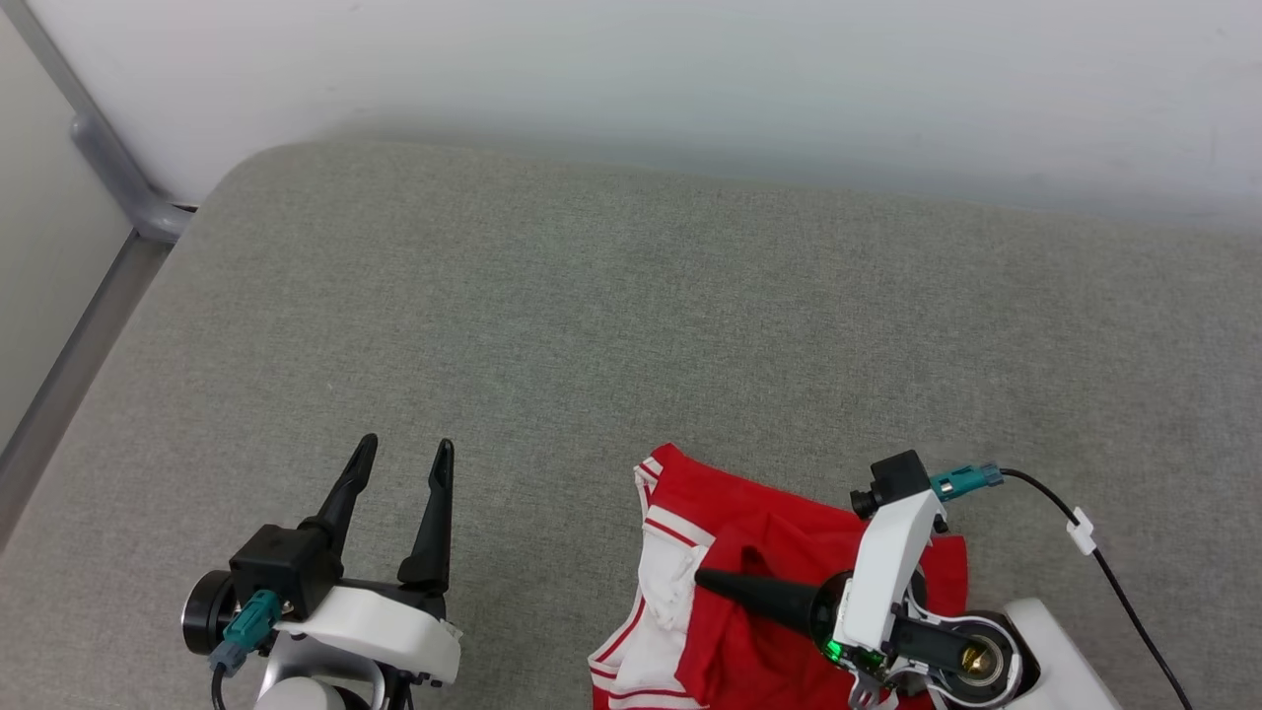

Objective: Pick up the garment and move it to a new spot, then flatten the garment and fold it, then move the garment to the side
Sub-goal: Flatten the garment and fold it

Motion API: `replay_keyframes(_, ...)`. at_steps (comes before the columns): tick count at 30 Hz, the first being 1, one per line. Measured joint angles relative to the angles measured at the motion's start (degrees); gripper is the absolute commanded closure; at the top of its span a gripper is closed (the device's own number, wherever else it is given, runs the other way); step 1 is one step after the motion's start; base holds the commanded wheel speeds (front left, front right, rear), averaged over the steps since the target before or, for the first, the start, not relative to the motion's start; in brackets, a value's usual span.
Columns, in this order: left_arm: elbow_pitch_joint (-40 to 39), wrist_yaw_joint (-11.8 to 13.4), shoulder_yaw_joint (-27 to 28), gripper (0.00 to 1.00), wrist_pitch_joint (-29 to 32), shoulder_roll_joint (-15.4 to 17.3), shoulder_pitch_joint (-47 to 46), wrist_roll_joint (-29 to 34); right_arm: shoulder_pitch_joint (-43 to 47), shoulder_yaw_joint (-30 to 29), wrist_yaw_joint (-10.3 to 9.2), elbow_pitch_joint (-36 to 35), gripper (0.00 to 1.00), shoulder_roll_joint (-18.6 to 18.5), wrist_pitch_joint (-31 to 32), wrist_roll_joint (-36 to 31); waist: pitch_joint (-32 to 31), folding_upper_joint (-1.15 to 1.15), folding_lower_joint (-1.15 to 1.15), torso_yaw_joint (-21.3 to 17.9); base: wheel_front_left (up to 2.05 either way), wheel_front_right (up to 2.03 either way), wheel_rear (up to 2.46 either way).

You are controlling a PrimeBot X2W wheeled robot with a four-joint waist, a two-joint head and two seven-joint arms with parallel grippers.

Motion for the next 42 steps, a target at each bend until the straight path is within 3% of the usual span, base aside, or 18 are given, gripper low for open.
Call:
replay_keyframes(1,0.0,0.0,0.0,0.00,0.0,0.0,0.0,0.0,-0.1,0.5,0.00,0.1,0.00,0.0,-0.3,0.3,0.0,0.00,0.00,-0.1,0.00,0.00,0.00)
replay_keyframes(6,0.5,-0.1,0.1,0.00,0.0,0.0,-0.1,0.4,-1.0,3.1,0.00,-2.6,0.00,0.0,-2.2,2.3,-0.3,0.00,0.00,-0.8,0.00,0.00,0.00)
replay_keyframes(12,0.8,-0.2,0.3,0.00,0.0,0.0,-0.1,0.8,-1.4,5.7,0.00,-9.8,0.00,-2.3,-6.2,-0.8,-0.9,0.00,0.00,-1.8,0.00,0.00,0.00)
replay_keyframes(18,0.9,-0.2,0.8,0.00,0.0,-0.2,0.2,1.2,-1.1,3.8,0.00,-13.5,0.00,-7.9,-20.1,-13.1,-2.0,0.00,0.00,-2.8,0.00,0.00,0.00)
replay_keyframes(25,1.0,0.5,2.0,0.00,0.0,-0.5,1.4,1.8,3.9,-5.6,0.00,-14.2,0.00,-12.1,-32.3,-30.6,-3.8,0.00,0.00,-4.6,0.00,0.00,0.00)
replay_keyframes(34,0.9,1.1,3.7,0.00,0.0,-0.6,3.1,2.1,13.4,-17.9,0.00,-23.6,0.00,-7.8,-39.6,-49.6,-6.1,0.00,-0.01,-7.3,0.00,0.00,0.00)
replay_keyframes(42,0.9,1.5,4.2,0.00,0.0,-0.7,4.5,3.1,20.9,-19.1,0.00,-31.0,0.00,-4.4,-42.9,-57.5,-8.0,0.00,-0.01,-8.0,0.00,0.00,0.00)
